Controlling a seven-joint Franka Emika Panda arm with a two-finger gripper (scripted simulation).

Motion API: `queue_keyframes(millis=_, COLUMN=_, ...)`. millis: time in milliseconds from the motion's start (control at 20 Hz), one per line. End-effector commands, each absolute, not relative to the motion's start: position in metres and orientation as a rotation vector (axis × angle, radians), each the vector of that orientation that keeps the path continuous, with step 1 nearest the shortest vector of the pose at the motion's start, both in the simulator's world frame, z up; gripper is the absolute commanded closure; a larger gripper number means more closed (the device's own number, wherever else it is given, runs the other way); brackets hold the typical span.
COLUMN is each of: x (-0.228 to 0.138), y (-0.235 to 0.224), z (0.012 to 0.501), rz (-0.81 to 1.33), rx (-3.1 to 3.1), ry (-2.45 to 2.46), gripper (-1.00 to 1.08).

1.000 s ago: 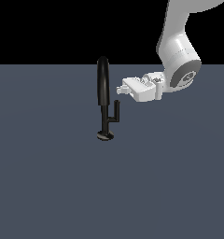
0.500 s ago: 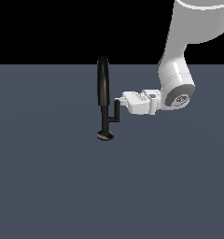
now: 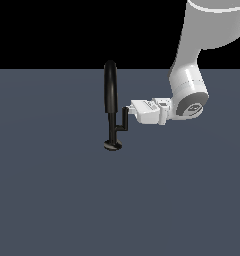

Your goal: Turn on the faucet by rotating a designated handle.

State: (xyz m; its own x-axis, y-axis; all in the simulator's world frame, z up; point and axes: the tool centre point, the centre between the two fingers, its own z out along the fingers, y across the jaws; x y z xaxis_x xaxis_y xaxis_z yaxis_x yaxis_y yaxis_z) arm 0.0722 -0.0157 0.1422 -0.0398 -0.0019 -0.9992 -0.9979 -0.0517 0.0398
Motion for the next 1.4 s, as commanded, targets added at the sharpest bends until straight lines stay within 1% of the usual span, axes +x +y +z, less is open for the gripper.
queue_keyframes(millis=0, x=0.068, y=-0.016, z=0.144, rz=1.276, rx=-1.229, ry=1.214, gripper=1.08)
queue_keyframes(millis=850, x=0.026, y=-0.018, z=0.160, rz=1.276, rx=-1.229, ry=1.214, gripper=1.08)
queue_keyframes(millis=950, x=0.031, y=-0.018, z=0.159, rz=1.268, rx=-1.231, ry=1.215, gripper=1.08)
queue_keyframes(millis=1350, x=0.004, y=-0.019, z=0.149, rz=1.271, rx=-1.230, ry=1.214, gripper=1.08)
